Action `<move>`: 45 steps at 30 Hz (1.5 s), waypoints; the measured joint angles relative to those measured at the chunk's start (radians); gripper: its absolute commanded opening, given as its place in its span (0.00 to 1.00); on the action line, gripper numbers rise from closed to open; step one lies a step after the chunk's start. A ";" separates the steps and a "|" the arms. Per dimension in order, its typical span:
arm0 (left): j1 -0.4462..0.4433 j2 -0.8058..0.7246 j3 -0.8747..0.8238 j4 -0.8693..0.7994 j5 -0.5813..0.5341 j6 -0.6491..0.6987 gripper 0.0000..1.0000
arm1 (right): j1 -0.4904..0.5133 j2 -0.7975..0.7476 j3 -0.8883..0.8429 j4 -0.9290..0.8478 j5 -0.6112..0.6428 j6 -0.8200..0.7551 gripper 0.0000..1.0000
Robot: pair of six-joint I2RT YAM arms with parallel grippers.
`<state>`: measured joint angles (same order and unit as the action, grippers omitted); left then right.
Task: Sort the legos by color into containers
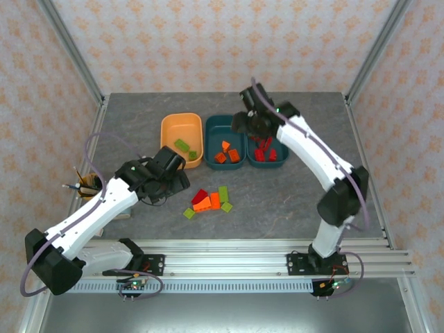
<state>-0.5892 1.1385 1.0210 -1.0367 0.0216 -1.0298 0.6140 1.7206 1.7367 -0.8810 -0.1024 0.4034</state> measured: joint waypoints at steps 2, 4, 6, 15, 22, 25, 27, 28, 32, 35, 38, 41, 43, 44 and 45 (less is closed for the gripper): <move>0.000 -0.008 -0.061 0.003 0.013 -0.056 0.77 | 0.089 -0.096 -0.156 0.058 -0.018 -0.022 0.64; 0.000 -0.011 -0.123 0.012 0.033 -0.119 0.76 | 0.170 -0.161 -0.292 0.096 -0.043 -0.037 0.65; 0.001 -0.005 -0.171 0.033 0.057 -0.179 0.76 | 0.260 -0.207 -0.416 0.128 -0.065 -0.044 0.65; 0.024 0.127 -0.202 0.196 0.128 -0.344 0.71 | 0.420 -0.295 -0.619 0.200 -0.106 -0.041 0.65; 0.027 0.217 -0.243 0.281 0.177 -0.402 0.66 | 0.418 -0.337 -0.621 0.219 -0.094 -0.041 0.65; 0.027 0.248 -0.249 0.313 0.190 -0.413 0.65 | 0.418 -0.350 -0.629 0.224 -0.088 -0.040 0.65; 0.027 0.268 -0.254 0.338 0.204 -0.417 0.65 | 0.418 -0.357 -0.637 0.225 -0.085 -0.038 0.65; 0.027 0.275 -0.256 0.346 0.208 -0.418 0.64 | 0.418 -0.360 -0.640 0.225 -0.085 -0.038 0.65; 0.026 0.307 -0.261 0.374 0.226 -0.426 0.60 | 0.418 -0.378 -0.662 0.232 -0.085 -0.037 0.66; 0.022 0.312 -0.273 0.392 0.234 -0.439 0.57 | 0.418 -0.399 -0.673 0.232 -0.085 -0.030 0.66; 0.008 0.315 -0.279 0.399 0.236 -0.448 0.55 | 0.418 -0.418 -0.673 0.235 -0.084 -0.023 0.66; -0.006 0.317 -0.279 0.402 0.237 -0.463 0.55 | 0.418 -0.425 -0.673 0.236 -0.084 -0.019 0.66; -0.015 0.318 -0.279 0.403 0.237 -0.469 0.54 | 0.418 -0.425 -0.673 0.236 -0.080 -0.018 0.66; -0.020 0.319 -0.279 0.404 0.237 -0.473 0.53 | 0.418 -0.425 -0.673 0.236 -0.080 -0.015 0.66; -0.022 0.322 -0.280 0.406 0.237 -0.474 0.53 | 0.418 -0.425 -0.673 0.236 -0.080 -0.014 0.66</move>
<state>-0.6113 1.4601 0.7414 -0.6308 0.2588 -1.5036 1.0325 1.2953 1.0634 -0.6453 -0.1822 0.3897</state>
